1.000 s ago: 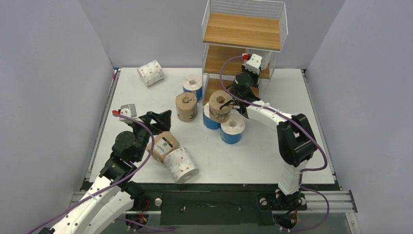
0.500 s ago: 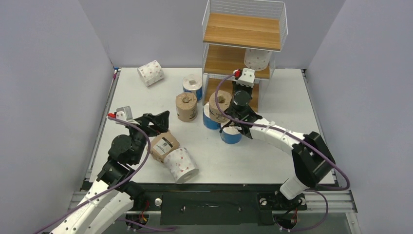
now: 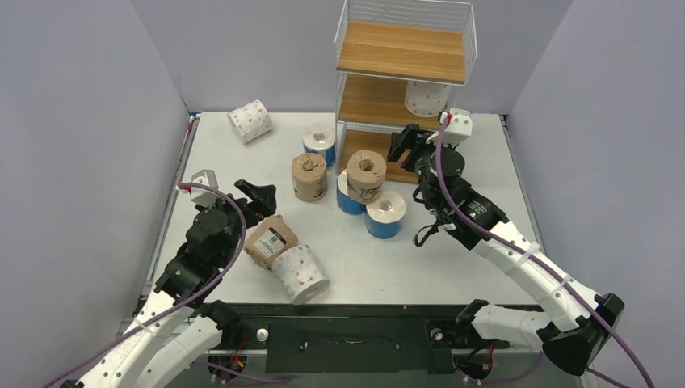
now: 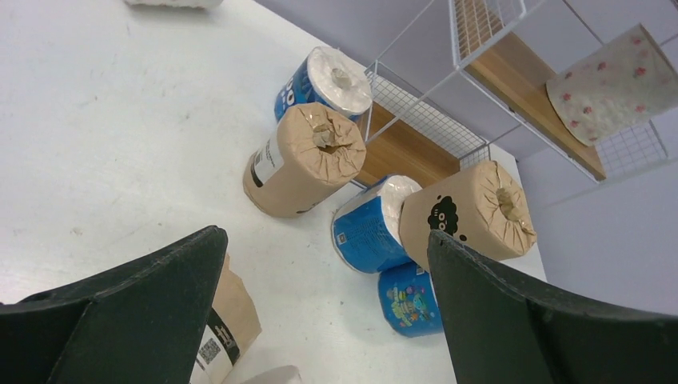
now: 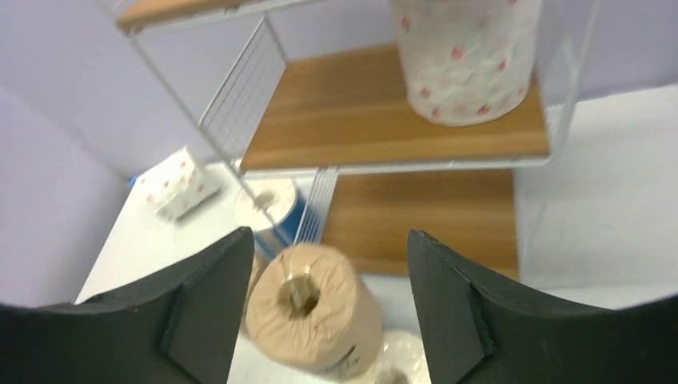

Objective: Place and organize the paper towels onto the shelf
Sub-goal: Pick up the paper towel from the center of the board.

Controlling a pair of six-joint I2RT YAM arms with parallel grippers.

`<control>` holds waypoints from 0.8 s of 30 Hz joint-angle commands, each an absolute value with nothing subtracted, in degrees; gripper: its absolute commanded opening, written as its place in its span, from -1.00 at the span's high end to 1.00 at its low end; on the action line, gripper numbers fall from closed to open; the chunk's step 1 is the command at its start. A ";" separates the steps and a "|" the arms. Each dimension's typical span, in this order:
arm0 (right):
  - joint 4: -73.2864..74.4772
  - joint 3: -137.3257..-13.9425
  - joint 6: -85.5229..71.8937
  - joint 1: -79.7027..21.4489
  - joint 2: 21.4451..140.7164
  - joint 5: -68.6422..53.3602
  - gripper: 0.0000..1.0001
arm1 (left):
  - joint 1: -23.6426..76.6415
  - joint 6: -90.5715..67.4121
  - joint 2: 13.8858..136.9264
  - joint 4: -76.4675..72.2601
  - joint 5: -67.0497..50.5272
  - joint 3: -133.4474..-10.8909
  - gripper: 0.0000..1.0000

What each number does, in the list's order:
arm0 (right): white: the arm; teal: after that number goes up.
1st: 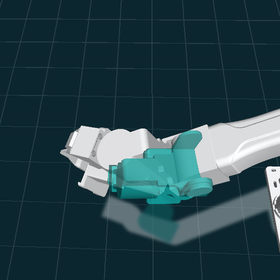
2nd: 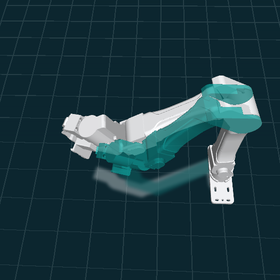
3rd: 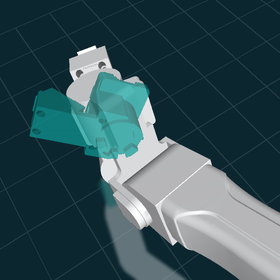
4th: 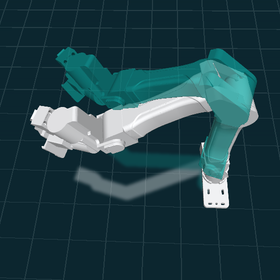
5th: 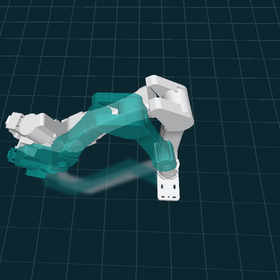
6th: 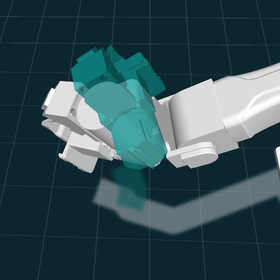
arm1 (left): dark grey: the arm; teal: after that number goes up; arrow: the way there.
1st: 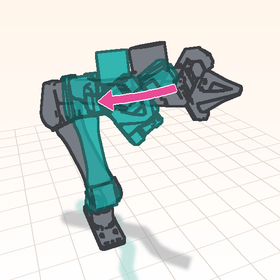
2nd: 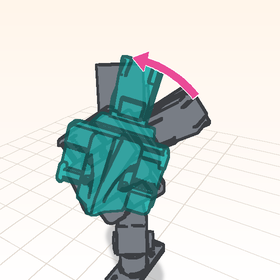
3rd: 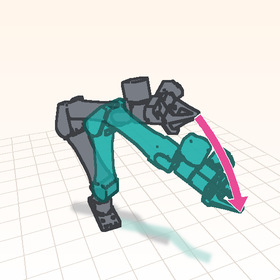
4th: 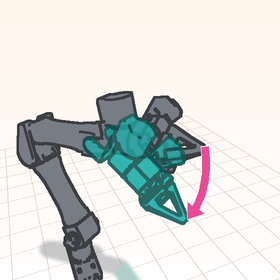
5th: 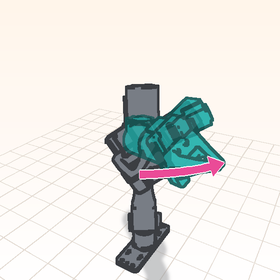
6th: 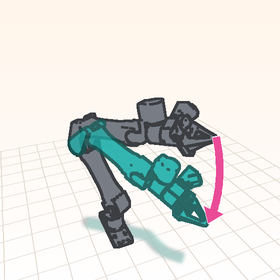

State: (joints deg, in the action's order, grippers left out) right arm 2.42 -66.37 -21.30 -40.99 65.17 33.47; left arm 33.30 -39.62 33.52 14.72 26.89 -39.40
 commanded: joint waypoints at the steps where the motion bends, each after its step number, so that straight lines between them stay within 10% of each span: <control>1: 15.79 -64.26 -33.20 -38.95 61.00 18.18 -0.44 | 33.30 -48.31 35.15 24.67 30.56 -44.06 -0.93; 9: 17.77 -62.28 -41.10 -28.21 58.75 -6.55 -0.62 | 32.22 -47.63 35.27 17.50 13.37 -36.20 -0.93; 24: 28.48 -74.76 -38.79 -28.68 78.88 4.53 -0.61 | 32.08 -44.06 38.89 8.06 6.99 -32.88 -0.93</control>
